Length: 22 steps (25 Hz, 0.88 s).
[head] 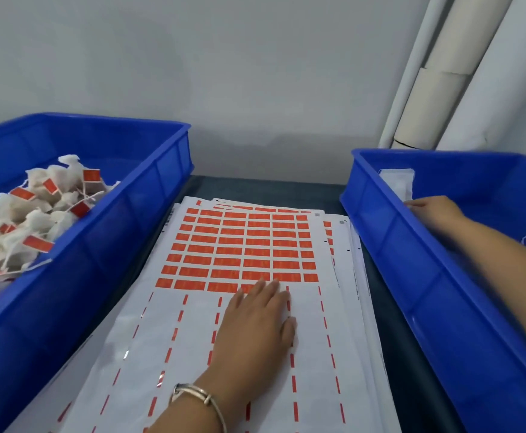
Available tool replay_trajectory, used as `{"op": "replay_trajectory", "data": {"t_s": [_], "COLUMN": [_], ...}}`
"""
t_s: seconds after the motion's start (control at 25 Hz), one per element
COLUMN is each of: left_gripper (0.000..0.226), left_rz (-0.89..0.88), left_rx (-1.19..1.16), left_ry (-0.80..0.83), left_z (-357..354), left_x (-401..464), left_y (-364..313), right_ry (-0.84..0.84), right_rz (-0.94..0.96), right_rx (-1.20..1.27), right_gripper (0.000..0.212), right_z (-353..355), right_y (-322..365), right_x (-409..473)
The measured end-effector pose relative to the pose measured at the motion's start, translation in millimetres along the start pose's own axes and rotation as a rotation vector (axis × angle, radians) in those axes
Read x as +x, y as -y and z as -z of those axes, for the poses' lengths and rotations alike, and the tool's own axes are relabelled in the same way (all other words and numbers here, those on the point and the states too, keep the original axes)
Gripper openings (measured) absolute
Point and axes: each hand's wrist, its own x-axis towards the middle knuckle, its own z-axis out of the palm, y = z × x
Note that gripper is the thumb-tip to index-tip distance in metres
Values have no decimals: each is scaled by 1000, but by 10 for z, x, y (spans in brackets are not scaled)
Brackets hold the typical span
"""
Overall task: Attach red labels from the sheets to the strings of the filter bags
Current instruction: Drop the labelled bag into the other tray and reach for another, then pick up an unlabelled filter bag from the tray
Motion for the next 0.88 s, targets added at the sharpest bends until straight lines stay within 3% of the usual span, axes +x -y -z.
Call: {"op": "replay_trajectory", "data": {"t_s": [0.12,0.24,0.32,0.48,0.68,0.88], "left_gripper": [50,51,50,49,49,49], "left_rz": [27,62,72,72,47,44], "left_rx": [12,2,-9,-28,-54,-112], "left_ry": [9,17,14,15,-6,-12], "left_z": [-1,-2,-2,19,41,46], "left_x": [12,23,27,35,12,-2], "left_y": [-3,-32,-45,-36,-29,-27], "right_ry": [25,15,-15,-155,-417,-560], "right_rz": [-89,-202,-231,-180,-86,132], "right_rx": [184,324,346,442,326,335], "right_gripper": [34,11,15,11,12,15], "right_z": [-69,-124,-156,-140,96,373], "right_y": [45,86,84,15,42,421], "right_x": [143,201,223,264,159,-142]}}
